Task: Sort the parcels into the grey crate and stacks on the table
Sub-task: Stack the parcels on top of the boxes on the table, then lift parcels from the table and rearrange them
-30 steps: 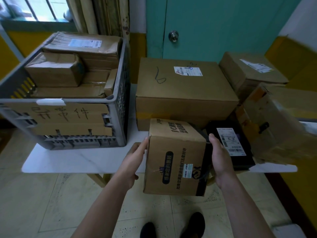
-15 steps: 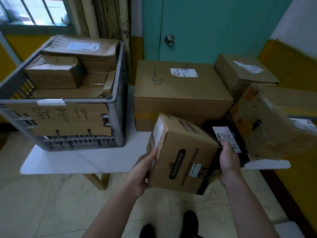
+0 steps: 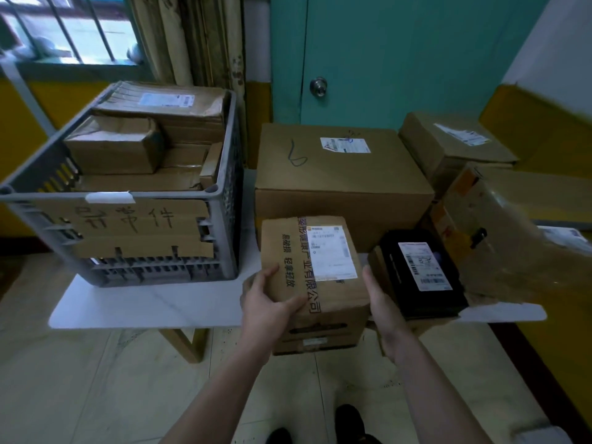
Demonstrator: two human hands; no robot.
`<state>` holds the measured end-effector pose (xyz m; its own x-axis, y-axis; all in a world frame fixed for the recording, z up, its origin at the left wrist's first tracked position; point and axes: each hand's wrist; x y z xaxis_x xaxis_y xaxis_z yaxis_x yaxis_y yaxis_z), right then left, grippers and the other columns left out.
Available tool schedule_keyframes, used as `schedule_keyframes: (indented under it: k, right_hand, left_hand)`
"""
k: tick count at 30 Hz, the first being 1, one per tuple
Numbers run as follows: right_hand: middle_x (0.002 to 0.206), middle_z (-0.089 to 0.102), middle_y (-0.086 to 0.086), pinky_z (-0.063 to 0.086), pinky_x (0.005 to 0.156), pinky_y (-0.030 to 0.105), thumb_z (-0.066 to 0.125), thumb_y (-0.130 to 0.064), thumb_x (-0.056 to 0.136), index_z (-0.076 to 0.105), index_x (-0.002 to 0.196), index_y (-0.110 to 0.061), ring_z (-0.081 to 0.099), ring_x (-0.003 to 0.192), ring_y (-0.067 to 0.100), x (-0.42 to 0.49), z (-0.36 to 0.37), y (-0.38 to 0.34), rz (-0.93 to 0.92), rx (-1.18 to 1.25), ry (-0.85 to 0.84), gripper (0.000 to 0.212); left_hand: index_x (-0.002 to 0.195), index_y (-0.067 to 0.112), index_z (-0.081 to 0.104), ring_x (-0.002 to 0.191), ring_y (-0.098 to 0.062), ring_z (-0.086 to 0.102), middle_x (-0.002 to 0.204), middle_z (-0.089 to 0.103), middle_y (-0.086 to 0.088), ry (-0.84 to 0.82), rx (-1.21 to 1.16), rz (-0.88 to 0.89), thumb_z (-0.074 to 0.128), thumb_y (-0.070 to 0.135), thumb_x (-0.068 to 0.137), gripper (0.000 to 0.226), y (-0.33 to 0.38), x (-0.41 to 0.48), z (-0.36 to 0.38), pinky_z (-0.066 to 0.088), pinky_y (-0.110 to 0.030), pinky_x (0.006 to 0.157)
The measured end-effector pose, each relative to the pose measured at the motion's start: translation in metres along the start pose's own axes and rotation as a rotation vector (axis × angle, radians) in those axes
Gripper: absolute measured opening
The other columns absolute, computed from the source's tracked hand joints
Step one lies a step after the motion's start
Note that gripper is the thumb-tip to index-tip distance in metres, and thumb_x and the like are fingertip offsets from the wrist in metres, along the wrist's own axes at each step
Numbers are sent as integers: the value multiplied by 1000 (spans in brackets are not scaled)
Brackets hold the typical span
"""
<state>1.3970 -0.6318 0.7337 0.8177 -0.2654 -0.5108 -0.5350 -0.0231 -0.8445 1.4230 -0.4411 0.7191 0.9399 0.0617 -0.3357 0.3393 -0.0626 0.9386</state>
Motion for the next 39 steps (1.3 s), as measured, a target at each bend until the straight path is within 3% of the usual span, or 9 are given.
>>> schedule_keyframes:
  k: [3,5,7,11,17,22,32,36,39]
  right_hand:
    - [113,67,-11,43,101,42,40,-69,92,65,111,-46,58,109,11,4,5,6,-18,-31,-56,39]
    - [110,68,-11,48,89,33,54,-45,97,60,126,-34,61,104,9,4,4,6,-36,-9,-59,31]
    - [104,68,-11,49,73,25,59,-28,98,56,126,-30,63,97,7,7,2,7,-49,17,-57,28]
    - [108,68,-10,48,66,19,57,-20,99,54,125,-35,64,96,6,12,0,7,-70,45,-26,30]
    - [112,68,-11,49,73,23,57,-20,100,54,134,-33,63,101,6,19,-3,16,-72,38,13,37]
    - [118,67,-9,52,83,27,59,-22,99,53,136,-36,63,105,7,28,-7,18,-107,36,23,39]
    - [131,59,-6,50,102,46,69,-36,91,47,144,-31,57,120,18,42,-13,22,-148,14,78,57]
    - [133,58,-5,51,97,41,66,-53,86,45,145,-27,57,116,17,44,-18,29,-134,-63,83,68]
    - [126,56,-7,46,83,26,62,-49,90,49,141,-25,54,112,12,40,-27,33,-185,-43,131,57]
  left_hand:
    - [129,38,52,121,-18,51,134,46,8,34,24,23,88,18,72,70,-8,4,2,54,-39,99]
    - [129,37,51,121,-17,52,136,47,6,20,-3,26,88,15,73,70,-11,6,0,54,-37,98]
    - [128,39,50,121,-18,54,137,49,5,0,-8,16,88,15,73,70,-15,8,0,55,-39,98]
    - [131,37,51,117,-16,58,135,54,7,-46,-30,29,85,11,76,70,-16,9,3,58,-35,92]
    - [134,37,50,108,-2,59,129,57,14,-80,-14,56,82,9,80,68,-14,13,9,58,-18,78]
    - [133,37,51,116,-10,59,133,56,12,-51,-11,81,82,13,81,65,-13,18,14,57,-40,95]
    - [137,35,49,125,-18,54,141,49,8,34,155,122,79,21,85,62,-13,25,27,54,-46,100]
    - [141,31,49,142,-26,36,159,30,0,144,419,162,79,25,84,65,-6,22,36,38,-50,115]
    - [145,28,48,148,-25,23,161,27,-1,209,602,325,79,24,84,69,7,8,51,26,-52,121]
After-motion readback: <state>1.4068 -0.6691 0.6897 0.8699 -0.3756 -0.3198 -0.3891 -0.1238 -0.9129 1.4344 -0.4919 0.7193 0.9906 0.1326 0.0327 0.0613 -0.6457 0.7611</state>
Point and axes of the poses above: each hand's wrist, its own x-axis towards the middle knuckle, its own z-axis out of the palm, y = z × x
